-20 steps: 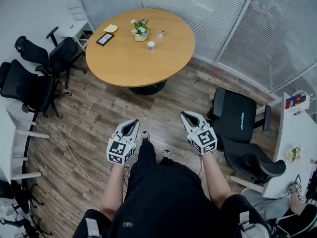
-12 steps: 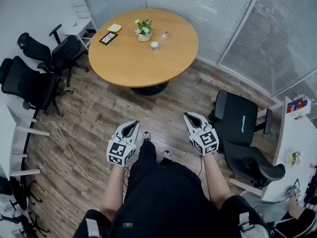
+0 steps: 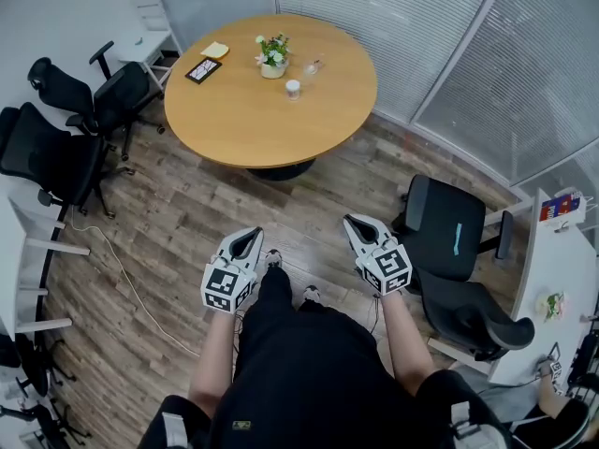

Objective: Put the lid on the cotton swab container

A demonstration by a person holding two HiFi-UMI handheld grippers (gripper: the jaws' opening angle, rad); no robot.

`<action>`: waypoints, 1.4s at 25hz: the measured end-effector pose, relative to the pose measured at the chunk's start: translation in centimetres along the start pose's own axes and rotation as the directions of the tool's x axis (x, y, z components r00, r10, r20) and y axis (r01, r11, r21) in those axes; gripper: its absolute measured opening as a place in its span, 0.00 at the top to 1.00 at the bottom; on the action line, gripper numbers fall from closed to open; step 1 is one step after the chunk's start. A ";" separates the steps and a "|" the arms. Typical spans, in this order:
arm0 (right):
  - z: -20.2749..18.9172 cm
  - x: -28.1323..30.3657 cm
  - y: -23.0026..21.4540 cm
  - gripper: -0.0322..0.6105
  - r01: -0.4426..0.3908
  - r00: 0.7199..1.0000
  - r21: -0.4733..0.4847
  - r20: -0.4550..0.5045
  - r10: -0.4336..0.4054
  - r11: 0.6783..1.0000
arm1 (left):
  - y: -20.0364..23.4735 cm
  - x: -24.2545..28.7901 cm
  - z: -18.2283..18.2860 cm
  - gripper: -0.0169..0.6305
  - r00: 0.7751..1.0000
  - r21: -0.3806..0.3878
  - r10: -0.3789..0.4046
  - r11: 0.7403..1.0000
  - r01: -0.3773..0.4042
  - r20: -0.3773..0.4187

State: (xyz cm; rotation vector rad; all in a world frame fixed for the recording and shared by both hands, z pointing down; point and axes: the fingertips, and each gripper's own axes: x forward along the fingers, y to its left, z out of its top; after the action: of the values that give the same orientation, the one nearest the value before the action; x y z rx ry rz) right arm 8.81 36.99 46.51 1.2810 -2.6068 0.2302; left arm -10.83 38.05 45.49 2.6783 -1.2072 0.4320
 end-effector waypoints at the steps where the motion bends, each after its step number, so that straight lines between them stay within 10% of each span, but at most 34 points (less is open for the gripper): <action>1: 0.0 0.3 -0.1 0.94 0.000 1.000 0.004 -0.002 0.000 1.000 | 0.3 0.3 0.0 0.96 1.000 -0.002 -0.003 1.000 0.003 0.000; 35: 3.0 11.8 -4.7 0.94 0.167 0.984 0.017 -0.065 -0.165 0.986 | 12.6 10.6 3.2 0.96 0.973 0.042 -0.230 0.972 0.230 -0.023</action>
State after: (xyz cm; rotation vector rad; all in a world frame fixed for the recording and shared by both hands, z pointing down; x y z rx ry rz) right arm 5.13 24.50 46.99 1.4647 -2.4352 0.2675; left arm -13.06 21.43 46.48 2.8010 -0.8769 0.4497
